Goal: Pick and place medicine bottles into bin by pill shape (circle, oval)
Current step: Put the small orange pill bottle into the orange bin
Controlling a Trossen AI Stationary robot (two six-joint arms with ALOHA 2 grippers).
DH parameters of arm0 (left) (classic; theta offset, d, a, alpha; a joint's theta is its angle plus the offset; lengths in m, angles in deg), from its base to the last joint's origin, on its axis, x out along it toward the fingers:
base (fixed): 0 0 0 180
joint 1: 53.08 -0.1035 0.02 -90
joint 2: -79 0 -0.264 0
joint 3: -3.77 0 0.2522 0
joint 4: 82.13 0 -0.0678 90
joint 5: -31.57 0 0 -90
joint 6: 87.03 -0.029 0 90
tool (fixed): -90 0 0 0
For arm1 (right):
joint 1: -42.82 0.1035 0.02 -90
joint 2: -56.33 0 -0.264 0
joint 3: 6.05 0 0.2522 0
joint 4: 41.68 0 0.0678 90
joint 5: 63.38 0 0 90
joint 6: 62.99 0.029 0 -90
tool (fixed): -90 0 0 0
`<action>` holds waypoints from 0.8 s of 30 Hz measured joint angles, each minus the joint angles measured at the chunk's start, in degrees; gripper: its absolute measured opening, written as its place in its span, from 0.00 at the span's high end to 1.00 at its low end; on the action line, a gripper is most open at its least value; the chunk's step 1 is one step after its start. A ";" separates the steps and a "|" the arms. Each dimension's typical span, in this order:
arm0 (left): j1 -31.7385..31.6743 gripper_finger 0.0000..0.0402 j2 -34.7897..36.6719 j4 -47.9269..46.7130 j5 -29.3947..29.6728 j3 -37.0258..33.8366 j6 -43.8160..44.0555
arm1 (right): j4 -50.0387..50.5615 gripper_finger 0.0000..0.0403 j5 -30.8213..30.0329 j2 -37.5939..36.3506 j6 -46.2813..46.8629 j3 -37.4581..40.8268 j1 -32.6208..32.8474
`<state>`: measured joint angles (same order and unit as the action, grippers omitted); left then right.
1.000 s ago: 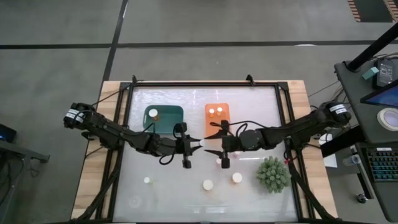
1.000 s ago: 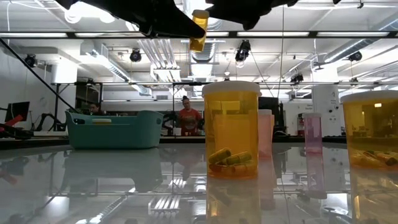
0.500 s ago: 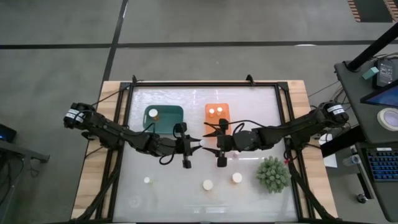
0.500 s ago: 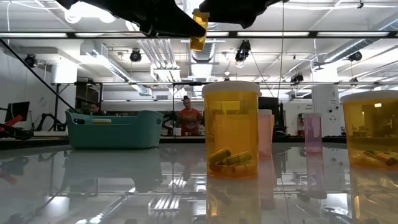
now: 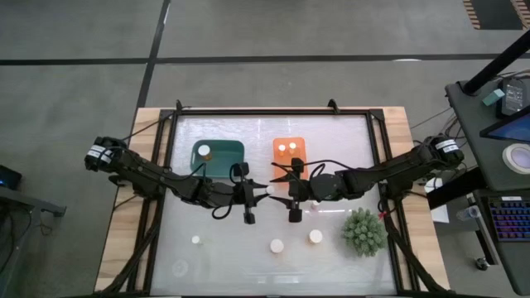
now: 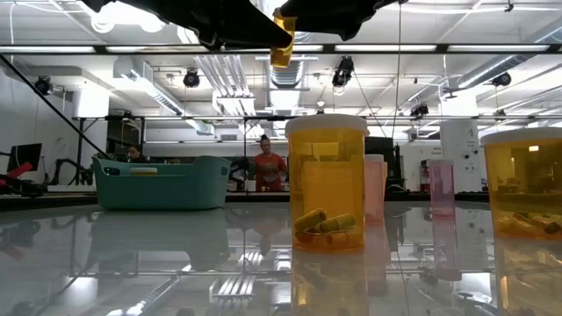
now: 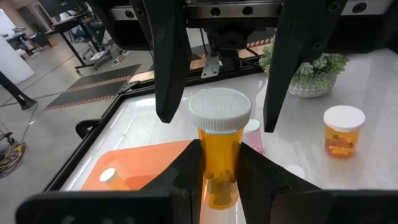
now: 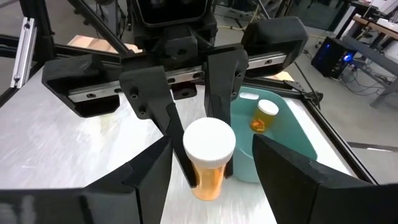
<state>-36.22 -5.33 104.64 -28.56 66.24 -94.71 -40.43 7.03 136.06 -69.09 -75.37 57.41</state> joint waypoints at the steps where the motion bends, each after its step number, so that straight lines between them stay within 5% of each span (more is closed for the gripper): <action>1: 0.00 0.86 0.00 0.00 0.00 0.00 0.00 | -0.06 0.47 0.00 0.00 0.00 0.01 0.00; 24: 0.00 0.86 0.00 -0.14 -0.13 -0.20 -0.04 | -2.73 0.52 0.02 1.61 -1.43 -0.23 -0.61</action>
<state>-36.22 -5.33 104.50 -28.69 66.04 -94.76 -43.17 7.05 137.67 -70.52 -75.60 56.79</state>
